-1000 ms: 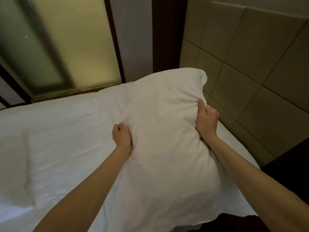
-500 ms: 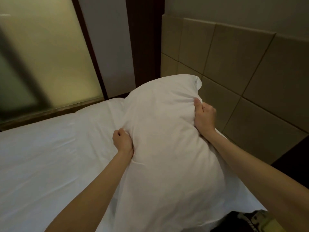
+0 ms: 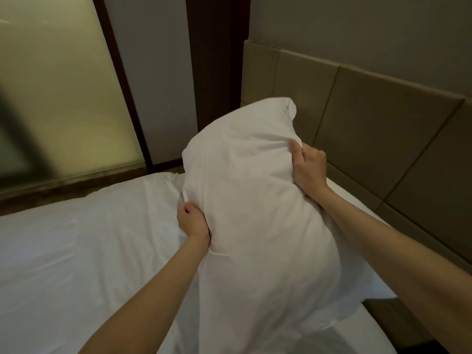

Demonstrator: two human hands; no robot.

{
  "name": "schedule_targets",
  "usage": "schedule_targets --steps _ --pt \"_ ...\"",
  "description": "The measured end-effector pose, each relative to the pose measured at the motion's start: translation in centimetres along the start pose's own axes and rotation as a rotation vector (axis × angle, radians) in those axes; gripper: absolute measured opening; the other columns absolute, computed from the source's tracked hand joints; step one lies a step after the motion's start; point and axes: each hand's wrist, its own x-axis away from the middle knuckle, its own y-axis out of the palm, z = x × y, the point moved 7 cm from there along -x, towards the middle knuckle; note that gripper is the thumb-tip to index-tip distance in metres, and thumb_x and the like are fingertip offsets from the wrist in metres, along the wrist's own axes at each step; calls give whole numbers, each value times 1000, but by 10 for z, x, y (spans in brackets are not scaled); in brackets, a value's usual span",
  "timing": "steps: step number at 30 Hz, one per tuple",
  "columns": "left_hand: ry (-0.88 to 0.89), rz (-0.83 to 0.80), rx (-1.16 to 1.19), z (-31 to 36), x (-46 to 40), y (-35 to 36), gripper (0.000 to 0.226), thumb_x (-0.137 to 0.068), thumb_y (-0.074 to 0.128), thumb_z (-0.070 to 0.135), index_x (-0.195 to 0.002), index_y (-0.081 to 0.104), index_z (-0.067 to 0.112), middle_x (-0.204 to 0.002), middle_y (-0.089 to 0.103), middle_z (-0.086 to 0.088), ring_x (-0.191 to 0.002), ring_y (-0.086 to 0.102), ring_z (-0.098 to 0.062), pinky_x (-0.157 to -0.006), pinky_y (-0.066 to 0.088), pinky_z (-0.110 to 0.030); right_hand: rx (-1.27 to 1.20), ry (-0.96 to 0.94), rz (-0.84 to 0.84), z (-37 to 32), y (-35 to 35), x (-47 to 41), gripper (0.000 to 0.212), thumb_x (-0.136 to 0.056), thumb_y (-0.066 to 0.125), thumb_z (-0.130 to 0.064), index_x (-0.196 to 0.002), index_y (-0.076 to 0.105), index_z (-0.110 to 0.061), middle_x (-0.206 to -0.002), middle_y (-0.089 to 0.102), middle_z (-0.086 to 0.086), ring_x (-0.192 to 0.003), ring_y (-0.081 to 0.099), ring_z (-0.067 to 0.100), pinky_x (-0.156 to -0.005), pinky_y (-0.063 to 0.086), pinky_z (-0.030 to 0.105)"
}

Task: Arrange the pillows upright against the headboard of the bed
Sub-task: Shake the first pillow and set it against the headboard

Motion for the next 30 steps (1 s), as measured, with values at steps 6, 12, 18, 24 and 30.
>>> schedule_targets --steps 6,12,18,24,30 --pt "2 12 23 -1 -65 100 31 -92 33 14 -62 37 15 -66 44 -1 -59 38 -13 -55 34 -26 12 -146 -37 22 45 -111 49 -98 42 -37 -53 34 -18 -48 40 0 -53 43 22 -56 25 31" --pt "-22 -116 -133 -6 -144 198 26 -91 37 9 -69 50 8 -75 54 -9 -69 46 -20 -66 39 -30 241 -366 4 29 102 -198 48 -98 38 -43 -79 57 -4 -68 63 22 -64 58 42 -58 38 40" --pt "-64 -366 -373 -27 -190 237 35 -98 36 18 -127 54 8 -130 56 -16 -106 53 -26 -92 41 -30 750 -239 -434 125 194 -204 42 -96 42 -39 -128 43 -12 -131 47 18 -114 44 38 -93 32 46" --pt "-119 -320 -466 -63 -196 217 48 -99 29 15 -147 32 15 -151 37 -9 -132 40 -29 -105 33 -33 696 272 -729 240 210 -145 75 -87 56 -48 -147 18 -23 -156 17 15 -139 17 43 -109 13 64" --pt "-67 -353 -565 -81 -193 207 38 -97 34 14 -133 48 12 -136 52 -12 -119 52 -28 -92 42 -33 593 632 -836 304 206 -83 107 -73 59 -70 -150 5 -21 -158 14 14 -141 20 42 -108 18 63"
